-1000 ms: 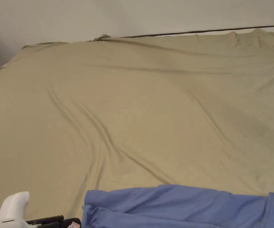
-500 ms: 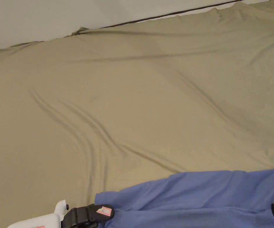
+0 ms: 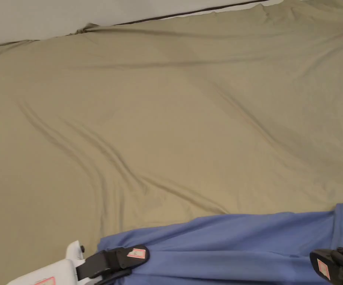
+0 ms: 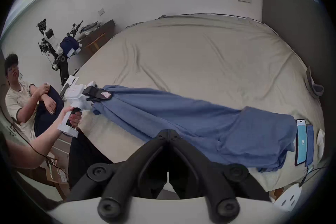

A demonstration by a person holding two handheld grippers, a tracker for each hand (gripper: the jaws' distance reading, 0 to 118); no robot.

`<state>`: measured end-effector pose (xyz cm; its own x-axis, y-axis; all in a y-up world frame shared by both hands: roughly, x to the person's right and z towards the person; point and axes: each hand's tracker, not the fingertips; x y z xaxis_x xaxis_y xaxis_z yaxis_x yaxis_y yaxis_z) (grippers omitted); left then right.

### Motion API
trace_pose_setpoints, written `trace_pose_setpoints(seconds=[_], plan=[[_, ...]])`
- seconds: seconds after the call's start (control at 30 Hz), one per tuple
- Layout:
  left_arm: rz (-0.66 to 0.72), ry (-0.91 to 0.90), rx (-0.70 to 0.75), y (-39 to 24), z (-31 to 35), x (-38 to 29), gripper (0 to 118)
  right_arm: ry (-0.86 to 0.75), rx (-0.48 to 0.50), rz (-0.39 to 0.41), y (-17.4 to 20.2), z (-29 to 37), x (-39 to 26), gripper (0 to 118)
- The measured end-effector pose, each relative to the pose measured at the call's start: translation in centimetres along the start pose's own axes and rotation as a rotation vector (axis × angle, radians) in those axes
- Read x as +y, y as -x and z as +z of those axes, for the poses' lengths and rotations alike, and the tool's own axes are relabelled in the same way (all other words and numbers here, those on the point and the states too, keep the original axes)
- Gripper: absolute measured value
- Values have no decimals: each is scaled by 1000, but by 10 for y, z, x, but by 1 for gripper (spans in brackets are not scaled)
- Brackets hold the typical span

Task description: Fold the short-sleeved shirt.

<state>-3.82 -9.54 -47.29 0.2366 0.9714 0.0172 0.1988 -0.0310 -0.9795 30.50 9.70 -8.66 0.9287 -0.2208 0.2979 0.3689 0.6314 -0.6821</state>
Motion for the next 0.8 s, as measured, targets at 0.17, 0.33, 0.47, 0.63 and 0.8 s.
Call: trace_pose_setpoints(seconds=[0.17, 0.33, 0.47, 0.63, 0.8], plan=[[-59, -132, 99, -19, 82, 12, 14, -25, 9, 7, 5, 1, 3, 2], [-271, -203, 758, -102, 100, -10, 14, -26, 12, 12, 5, 1, 0, 2], [-596, -27, 1268, -156, 7, -48, 14, -27, 21, -7, -2, 1, -6, 2], [-702, 196, 1006, -158, -114, -60, 16, -53, 33, -43, -13, 15, -16, 2], [-504, 372, 674, -125, -182, -62, 65, -77, 23, -114, -34, 28, -29, 2]])
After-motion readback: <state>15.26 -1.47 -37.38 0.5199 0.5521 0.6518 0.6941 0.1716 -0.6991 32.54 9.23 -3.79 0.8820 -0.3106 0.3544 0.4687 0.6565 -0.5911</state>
